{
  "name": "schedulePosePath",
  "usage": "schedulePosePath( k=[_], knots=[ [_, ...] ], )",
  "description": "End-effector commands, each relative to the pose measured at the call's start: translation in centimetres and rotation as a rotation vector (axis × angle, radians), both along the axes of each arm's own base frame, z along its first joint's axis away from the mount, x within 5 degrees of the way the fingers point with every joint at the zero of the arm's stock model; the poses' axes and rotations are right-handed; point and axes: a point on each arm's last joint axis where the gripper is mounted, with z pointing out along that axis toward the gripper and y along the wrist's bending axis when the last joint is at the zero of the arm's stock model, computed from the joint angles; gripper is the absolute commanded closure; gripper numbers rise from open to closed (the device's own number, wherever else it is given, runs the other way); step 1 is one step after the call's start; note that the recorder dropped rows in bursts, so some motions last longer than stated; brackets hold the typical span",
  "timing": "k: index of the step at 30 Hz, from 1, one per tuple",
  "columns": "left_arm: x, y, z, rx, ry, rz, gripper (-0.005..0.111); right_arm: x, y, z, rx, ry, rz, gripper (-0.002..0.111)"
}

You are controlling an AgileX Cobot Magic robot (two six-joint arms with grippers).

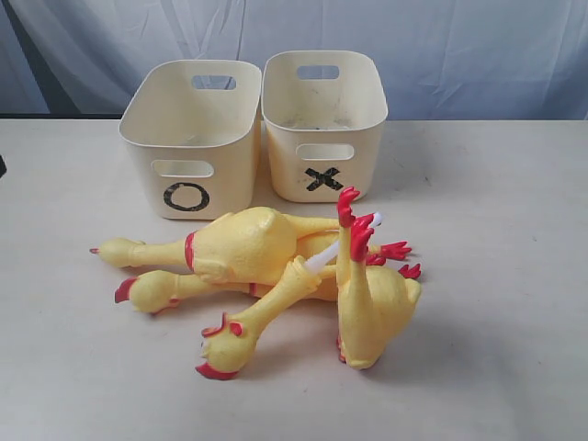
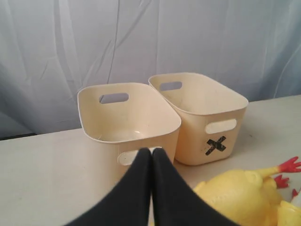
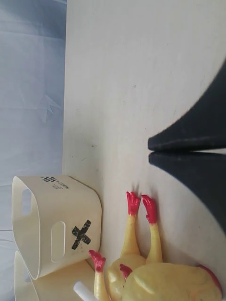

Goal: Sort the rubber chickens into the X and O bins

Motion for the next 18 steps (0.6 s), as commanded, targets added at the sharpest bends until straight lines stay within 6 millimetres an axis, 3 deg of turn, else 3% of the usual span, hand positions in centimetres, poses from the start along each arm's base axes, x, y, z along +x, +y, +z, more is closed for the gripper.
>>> schedulePosePath(
  k=[1,5,10,18],
  knots=[
    [1.1,-0.4,0.5,0.069,0.083,-0.072,0.107,0.0,0.0,0.1,0.000,-0.013,0.003,0.109],
    [2.3,-0.8,0.4,0.156,0.140,-0.155,0.107,0.0,0.0,0.1,0.000,-0.013,0.003,0.109],
    [3.6,-0.9,-0.6,0.146,0.226,-0.172,0.105,0.0,0.0,0.1,0.000,-0.013,0.003,0.109],
    [5.1,-0.8,-2.4,0.165,0.312,-0.191,0.085,0.0,0.0,0.0,-0.001,-0.009,0.003,0.109]
  ],
)
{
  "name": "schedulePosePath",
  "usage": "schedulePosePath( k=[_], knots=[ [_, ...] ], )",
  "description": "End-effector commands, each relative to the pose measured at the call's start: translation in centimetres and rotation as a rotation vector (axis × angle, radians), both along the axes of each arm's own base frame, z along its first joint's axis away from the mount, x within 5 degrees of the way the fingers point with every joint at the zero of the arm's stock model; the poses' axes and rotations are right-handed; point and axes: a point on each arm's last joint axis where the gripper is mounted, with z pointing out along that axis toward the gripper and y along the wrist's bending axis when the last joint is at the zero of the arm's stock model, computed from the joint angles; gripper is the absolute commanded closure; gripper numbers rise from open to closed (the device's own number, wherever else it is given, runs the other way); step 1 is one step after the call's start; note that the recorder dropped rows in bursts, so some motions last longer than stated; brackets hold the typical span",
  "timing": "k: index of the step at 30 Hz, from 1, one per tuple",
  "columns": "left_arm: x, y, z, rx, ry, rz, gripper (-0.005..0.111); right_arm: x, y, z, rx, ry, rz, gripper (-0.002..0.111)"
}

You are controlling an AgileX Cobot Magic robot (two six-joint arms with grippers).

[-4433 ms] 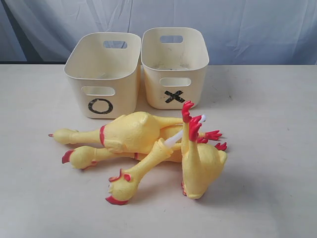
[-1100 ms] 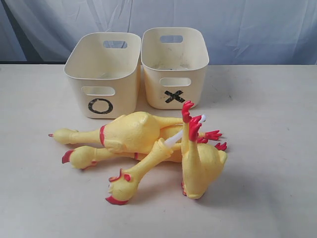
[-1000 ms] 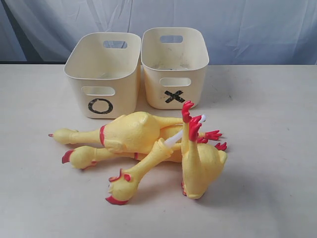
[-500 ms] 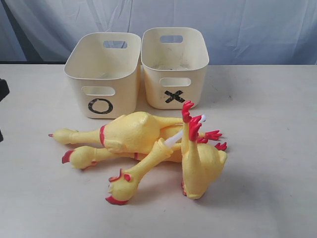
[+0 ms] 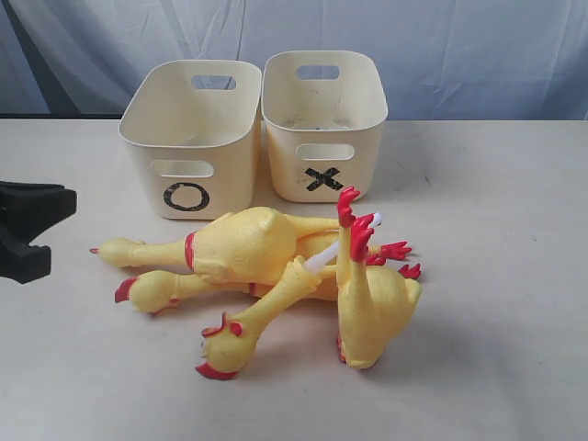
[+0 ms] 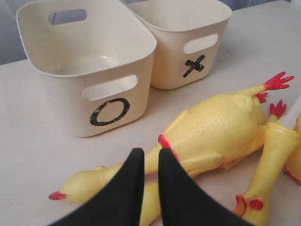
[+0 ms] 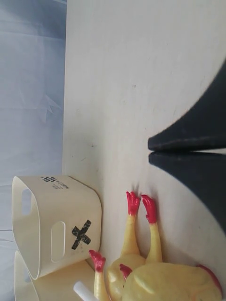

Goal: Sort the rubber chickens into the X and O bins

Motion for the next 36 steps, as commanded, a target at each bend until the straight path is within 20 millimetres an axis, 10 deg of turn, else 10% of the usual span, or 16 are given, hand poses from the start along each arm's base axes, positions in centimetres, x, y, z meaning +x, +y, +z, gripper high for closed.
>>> schedulePosePath(
  k=[1,22,36],
  knots=[
    [0.6,-0.1,-0.6,0.033,0.017,-0.029,0.082,0.0,0.0,0.0,-0.001,-0.009,0.003,0.109],
    [2.4,0.0,1.1,0.402,-0.275,-0.239,0.066,0.0,0.0,0.0,0.000,-0.013,0.003,0.109],
    [5.2,-0.2,-2.1,0.379,-0.133,-0.310,0.066,0.0,0.0,0.0,0.000,-0.011,0.003,0.109]
  ],
)
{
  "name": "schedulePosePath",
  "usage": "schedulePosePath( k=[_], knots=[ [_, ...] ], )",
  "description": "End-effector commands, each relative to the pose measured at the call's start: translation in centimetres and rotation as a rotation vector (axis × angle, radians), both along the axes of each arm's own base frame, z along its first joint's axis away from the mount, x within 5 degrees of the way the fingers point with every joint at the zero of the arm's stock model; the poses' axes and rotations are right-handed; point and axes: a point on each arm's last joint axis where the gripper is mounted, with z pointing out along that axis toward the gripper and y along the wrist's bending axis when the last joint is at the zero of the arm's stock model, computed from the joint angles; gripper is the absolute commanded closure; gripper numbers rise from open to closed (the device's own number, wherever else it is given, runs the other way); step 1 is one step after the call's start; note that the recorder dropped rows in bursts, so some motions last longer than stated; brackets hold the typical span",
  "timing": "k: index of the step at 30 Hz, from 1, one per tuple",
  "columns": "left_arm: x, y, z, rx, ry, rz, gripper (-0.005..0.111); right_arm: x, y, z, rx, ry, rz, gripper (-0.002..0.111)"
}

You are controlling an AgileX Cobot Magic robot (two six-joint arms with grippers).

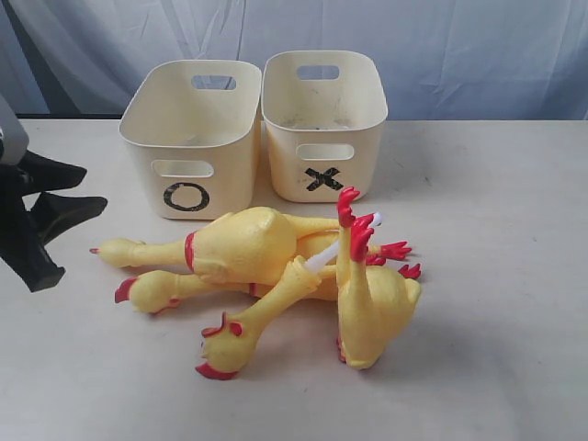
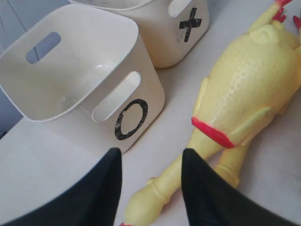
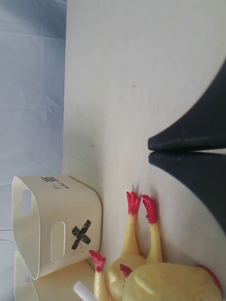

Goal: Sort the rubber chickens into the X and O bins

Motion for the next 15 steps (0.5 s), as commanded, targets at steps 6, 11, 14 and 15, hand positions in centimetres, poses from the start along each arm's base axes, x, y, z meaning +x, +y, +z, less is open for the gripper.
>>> schedulePosePath(
  k=[6,11,14,15],
  knots=[
    [1.4,-0.4,-2.3,-0.072,0.122,-0.012,0.066,0.0,0.0,0.0,0.000,-0.011,0.003,0.109],
    [1.8,-0.6,-2.2,-0.175,0.139,0.036,0.067,0.0,0.0,0.0,0.000,-0.011,0.003,0.109],
    [1.8,-0.6,-2.2,-0.177,0.139,0.037,0.067,0.0,0.0,0.0,0.000,-0.011,0.003,0.109],
    [1.8,-0.6,-2.2,-0.178,0.139,0.038,0.067,0.0,0.0,0.0,0.000,-0.011,0.003,0.109]
  ],
)
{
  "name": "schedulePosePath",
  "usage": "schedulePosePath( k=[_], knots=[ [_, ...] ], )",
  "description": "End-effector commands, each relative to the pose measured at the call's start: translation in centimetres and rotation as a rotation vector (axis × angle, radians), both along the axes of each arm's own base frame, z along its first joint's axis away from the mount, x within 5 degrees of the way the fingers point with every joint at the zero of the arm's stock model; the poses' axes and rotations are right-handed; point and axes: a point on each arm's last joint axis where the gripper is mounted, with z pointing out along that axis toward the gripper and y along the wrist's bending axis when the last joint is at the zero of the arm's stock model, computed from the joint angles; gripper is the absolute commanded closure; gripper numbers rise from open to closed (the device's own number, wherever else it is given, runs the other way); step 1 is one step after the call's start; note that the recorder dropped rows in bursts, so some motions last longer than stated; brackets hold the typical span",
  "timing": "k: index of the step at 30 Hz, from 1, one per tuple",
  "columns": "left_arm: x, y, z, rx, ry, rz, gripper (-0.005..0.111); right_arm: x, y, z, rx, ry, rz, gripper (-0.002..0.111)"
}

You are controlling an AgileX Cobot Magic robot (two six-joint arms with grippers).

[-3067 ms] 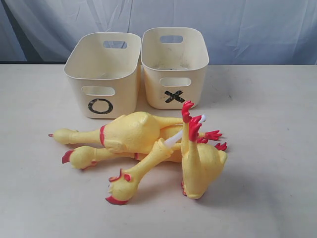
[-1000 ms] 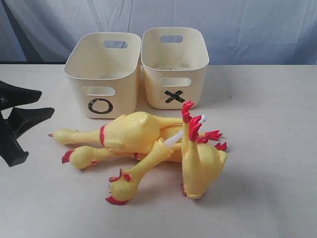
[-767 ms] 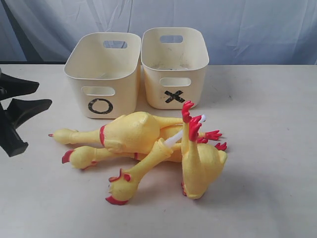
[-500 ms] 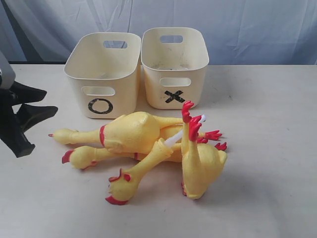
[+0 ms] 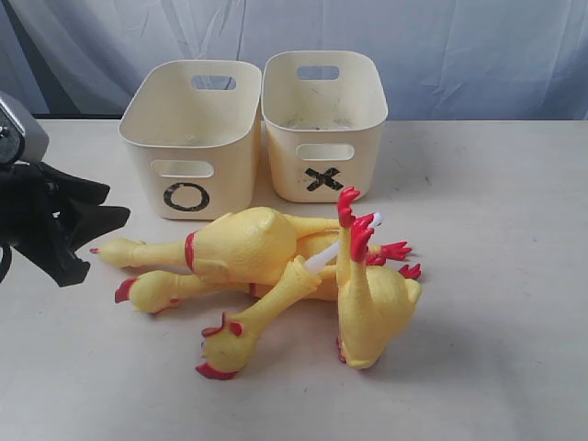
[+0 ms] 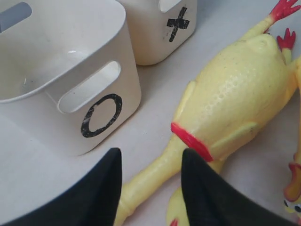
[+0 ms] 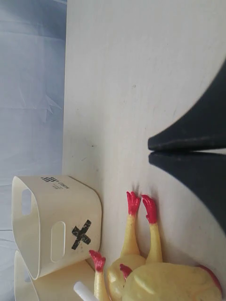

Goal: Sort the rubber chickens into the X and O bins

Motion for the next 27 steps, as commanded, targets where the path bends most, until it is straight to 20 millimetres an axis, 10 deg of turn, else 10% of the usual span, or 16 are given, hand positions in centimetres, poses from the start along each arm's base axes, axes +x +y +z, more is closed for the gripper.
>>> schedulePosePath(
  k=[1,27],
  knots=[
    [0.2,-0.1,0.2,-0.029,0.000,0.009,0.067,0.0,0.0,0.0,0.000,-0.011,0.003,0.109],
    [0.1,-0.4,0.4,-0.072,0.000,-0.001,0.067,-0.3,-0.2,5.4,0.470,-0.531,0.013,0.109]
  ],
)
